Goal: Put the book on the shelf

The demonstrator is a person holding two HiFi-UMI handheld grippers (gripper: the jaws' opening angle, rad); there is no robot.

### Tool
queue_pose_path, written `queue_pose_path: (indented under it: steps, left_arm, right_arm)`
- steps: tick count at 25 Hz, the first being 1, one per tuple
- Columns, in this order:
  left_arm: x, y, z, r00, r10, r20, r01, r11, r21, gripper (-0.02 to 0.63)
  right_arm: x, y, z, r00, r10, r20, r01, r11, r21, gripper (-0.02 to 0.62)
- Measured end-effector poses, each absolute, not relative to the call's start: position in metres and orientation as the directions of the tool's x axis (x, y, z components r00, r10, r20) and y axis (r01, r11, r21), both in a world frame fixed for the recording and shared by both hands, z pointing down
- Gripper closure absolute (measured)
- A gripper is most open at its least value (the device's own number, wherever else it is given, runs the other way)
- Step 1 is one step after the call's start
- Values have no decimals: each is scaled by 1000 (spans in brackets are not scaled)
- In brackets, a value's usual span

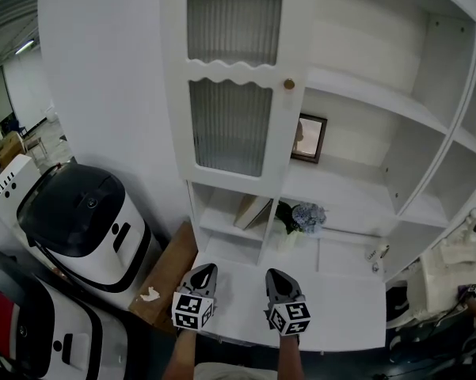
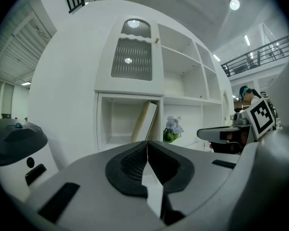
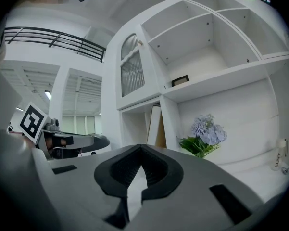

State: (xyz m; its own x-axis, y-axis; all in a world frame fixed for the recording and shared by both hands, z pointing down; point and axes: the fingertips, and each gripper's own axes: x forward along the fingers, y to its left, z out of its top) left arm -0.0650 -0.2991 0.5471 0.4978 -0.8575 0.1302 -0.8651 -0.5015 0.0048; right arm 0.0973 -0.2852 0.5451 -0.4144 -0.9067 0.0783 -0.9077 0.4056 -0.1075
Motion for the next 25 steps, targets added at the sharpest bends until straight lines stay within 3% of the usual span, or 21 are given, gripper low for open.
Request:
queue_pose_path:
  steps: [25]
  left_arm:
    - [-72,-291,542,481,-870,105,-875,-485,-9,588]
  right_arm:
    - [92,-276,549,-457,-886,76,-886,446,-125,569]
